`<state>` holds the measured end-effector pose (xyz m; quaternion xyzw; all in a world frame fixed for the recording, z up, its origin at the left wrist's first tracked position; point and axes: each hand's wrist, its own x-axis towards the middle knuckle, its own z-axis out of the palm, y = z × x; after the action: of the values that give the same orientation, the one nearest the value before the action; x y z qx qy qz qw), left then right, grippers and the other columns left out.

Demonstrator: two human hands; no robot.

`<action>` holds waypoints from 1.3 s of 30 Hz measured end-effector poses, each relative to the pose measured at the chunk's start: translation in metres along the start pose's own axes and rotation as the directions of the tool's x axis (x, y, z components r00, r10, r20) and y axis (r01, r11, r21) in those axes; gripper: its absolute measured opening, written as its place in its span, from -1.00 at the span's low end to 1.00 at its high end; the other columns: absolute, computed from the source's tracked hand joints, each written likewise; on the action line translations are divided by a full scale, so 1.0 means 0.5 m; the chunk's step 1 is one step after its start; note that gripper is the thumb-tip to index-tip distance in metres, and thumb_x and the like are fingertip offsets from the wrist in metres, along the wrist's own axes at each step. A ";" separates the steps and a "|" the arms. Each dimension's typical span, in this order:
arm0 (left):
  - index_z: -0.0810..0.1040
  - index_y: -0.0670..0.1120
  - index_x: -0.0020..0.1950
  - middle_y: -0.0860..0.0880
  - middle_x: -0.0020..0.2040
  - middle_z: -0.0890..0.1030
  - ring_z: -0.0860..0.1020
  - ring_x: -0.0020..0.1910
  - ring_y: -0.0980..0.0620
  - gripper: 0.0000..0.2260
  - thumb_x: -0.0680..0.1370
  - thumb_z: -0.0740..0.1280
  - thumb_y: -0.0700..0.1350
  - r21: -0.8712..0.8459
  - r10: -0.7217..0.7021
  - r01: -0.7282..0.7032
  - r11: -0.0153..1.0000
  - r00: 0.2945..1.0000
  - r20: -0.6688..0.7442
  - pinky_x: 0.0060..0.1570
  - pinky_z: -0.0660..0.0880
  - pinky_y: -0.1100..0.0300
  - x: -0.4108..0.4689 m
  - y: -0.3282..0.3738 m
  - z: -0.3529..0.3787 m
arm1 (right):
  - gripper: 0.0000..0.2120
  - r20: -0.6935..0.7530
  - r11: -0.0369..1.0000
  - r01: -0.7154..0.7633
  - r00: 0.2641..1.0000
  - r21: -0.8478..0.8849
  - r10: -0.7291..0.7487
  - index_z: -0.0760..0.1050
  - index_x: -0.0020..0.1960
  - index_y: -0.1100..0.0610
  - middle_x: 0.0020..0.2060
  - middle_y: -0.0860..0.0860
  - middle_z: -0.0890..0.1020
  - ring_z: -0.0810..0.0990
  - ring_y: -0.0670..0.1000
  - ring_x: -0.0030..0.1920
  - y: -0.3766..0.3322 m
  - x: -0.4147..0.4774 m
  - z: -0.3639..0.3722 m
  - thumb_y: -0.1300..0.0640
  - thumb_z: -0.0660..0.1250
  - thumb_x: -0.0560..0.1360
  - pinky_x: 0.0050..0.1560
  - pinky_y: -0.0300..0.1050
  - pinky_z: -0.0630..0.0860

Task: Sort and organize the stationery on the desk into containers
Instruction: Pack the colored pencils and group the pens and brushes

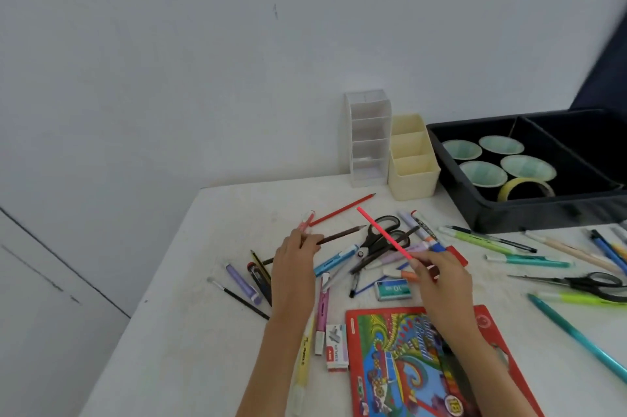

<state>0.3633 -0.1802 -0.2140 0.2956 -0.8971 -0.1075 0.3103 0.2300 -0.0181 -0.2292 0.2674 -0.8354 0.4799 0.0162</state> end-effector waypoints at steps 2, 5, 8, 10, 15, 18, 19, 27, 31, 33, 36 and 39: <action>0.60 -0.11 0.14 -0.08 -0.02 0.57 0.56 -0.08 -0.04 -0.66 0.40 0.44 -0.35 -0.032 -0.036 0.038 0.999 0.998 0.044 -0.08 0.51 0.14 -0.031 0.040 0.003 | -0.82 0.037 0.998 -0.051 0.998 -0.034 0.052 0.59 0.09 0.14 0.02 0.06 0.57 0.50 -0.02 -0.01 0.014 -0.010 -0.039 0.24 0.29 0.54 0.03 -0.24 0.38; 0.56 -0.08 0.20 -0.05 0.03 0.52 0.52 -0.03 -0.04 -0.68 0.49 0.33 -0.33 -0.072 -0.073 0.080 0.994 0.993 0.091 -0.02 0.49 0.08 -0.079 0.101 0.012 | -0.81 0.077 0.998 -0.051 0.996 -0.045 0.055 0.60 0.09 0.09 -0.03 0.03 0.57 0.46 -0.03 -0.05 0.046 -0.021 -0.105 0.23 0.29 0.53 -0.03 -0.18 0.33; 0.53 -0.06 0.24 -0.03 0.14 0.52 0.48 0.11 -0.03 -0.71 0.54 0.27 -0.28 -0.072 -0.142 0.150 0.986 0.984 0.103 0.11 0.46 0.07 -0.128 0.173 0.020 | -0.81 0.123 0.992 -0.065 0.989 -0.104 0.078 0.62 0.08 0.09 -0.07 0.01 0.58 0.47 -0.02 -0.04 0.092 -0.024 -0.178 0.23 0.31 0.52 -0.02 -0.13 0.37; 0.54 -0.09 0.22 -0.04 0.10 0.54 0.51 0.07 -0.03 -0.74 0.56 0.26 -0.28 -0.070 -0.140 0.148 0.987 0.984 0.106 0.07 0.49 0.07 -0.157 0.212 0.027 | -0.82 0.157 0.988 -0.045 0.985 -0.148 0.068 0.63 0.06 0.11 -0.08 0.04 0.62 0.50 0.01 -0.05 0.126 -0.025 -0.221 0.25 0.33 0.50 -0.05 -0.10 0.41; 0.52 -0.11 0.24 -0.04 0.10 0.57 0.51 0.10 -0.04 -0.74 0.56 0.26 -0.25 -0.060 -0.162 0.170 0.984 0.980 0.119 0.10 0.44 0.13 -0.204 0.272 0.045 | -0.82 0.170 0.990 0.009 0.985 -0.141 0.015 0.66 -0.01 0.11 -0.14 0.06 0.58 0.47 0.03 -0.12 0.190 -0.043 -0.311 0.32 0.35 0.48 -0.13 -0.15 0.33; 0.49 -0.12 0.28 -0.04 0.15 0.57 0.50 0.16 -0.03 -0.73 0.59 0.22 -0.23 -0.052 -0.218 0.227 0.973 0.967 0.131 0.17 0.41 0.13 -0.229 0.307 0.048 | -0.80 0.220 0.982 0.038 0.975 -0.187 0.004 0.65 -0.07 0.05 -0.18 0.02 0.57 0.47 0.06 -0.12 0.220 -0.047 -0.353 0.32 0.36 0.47 -0.14 -0.10 0.35; 0.48 -0.12 0.30 -0.04 0.18 0.56 0.48 0.19 -0.03 -0.72 0.60 0.21 -0.22 -0.043 -0.241 0.249 0.968 0.961 0.133 0.21 0.41 0.13 -0.237 0.316 0.048 | -0.79 0.241 0.971 0.061 0.970 -0.231 -0.004 0.64 -0.09 0.02 -0.19 0.01 0.57 0.47 0.07 -0.12 0.230 -0.049 -0.364 0.32 0.36 0.46 -0.14 -0.08 0.36; 0.46 -0.11 0.33 -0.02 0.20 0.57 0.50 0.18 0.04 -0.71 0.63 0.16 -0.15 -0.019 -0.308 0.313 0.950 0.942 0.135 0.18 0.44 0.17 -0.269 0.341 0.045 | -0.80 0.344 0.937 0.126 0.939 -0.325 -0.007 0.66 -0.05 -0.01 -0.17 -0.04 0.48 0.39 0.02 -0.05 0.228 -0.067 -0.399 0.27 0.37 0.47 -0.07 -0.15 0.28; 0.47 -0.09 0.32 0.01 0.18 0.58 0.52 0.14 0.07 -0.72 0.63 0.15 -0.14 -0.032 -0.305 0.313 0.949 0.940 0.156 0.12 0.48 0.19 -0.264 0.338 0.038 | -0.84 0.377 0.967 0.167 0.923 -0.194 -0.084 0.63 0.03 0.01 -0.11 -0.07 0.46 0.40 -0.10 -0.06 0.184 -0.102 -0.332 0.15 0.39 0.46 -0.02 -0.29 0.32; 0.48 -0.09 0.30 0.02 0.15 0.59 0.53 0.11 0.08 -0.73 0.63 0.16 -0.14 -0.046 -0.298 0.308 0.950 0.942 0.157 0.07 0.49 0.20 -0.264 0.337 0.035 | -0.85 0.371 0.976 0.175 0.921 -0.129 -0.116 0.61 0.02 0.06 -0.10 -0.07 0.46 0.43 -0.16 -0.13 0.162 -0.112 -0.293 0.13 0.41 0.46 -0.10 -0.40 0.35; 0.49 -0.06 0.28 0.05 0.12 0.59 0.51 0.08 0.12 -0.74 0.63 0.16 -0.12 -0.062 -0.294 0.308 0.949 0.941 0.169 0.04 0.48 0.23 -0.267 0.335 0.033 | -0.88 0.345 0.969 0.201 0.928 -0.141 -0.142 0.63 -0.03 0.11 -0.11 -0.04 0.51 0.45 -0.07 -0.09 0.149 -0.116 -0.243 0.13 0.42 0.45 -0.07 -0.24 0.44; 0.47 -0.03 0.30 0.06 0.15 0.58 0.49 0.12 0.13 -0.73 0.63 0.15 -0.11 -0.065 -0.282 0.298 0.952 0.943 0.177 0.09 0.46 0.25 -0.269 0.331 0.031 | -0.91 0.329 0.941 0.251 0.929 -0.229 -0.168 0.64 -0.06 0.09 -0.13 -0.03 0.59 0.42 0.00 -0.02 0.147 -0.122 -0.207 0.18 0.42 0.44 -0.06 -0.19 0.28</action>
<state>0.3621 0.0332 -0.2301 0.4001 -0.8606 -0.2169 0.2286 0.2244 0.1212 -0.2488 0.4219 -0.8511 0.3116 -0.0252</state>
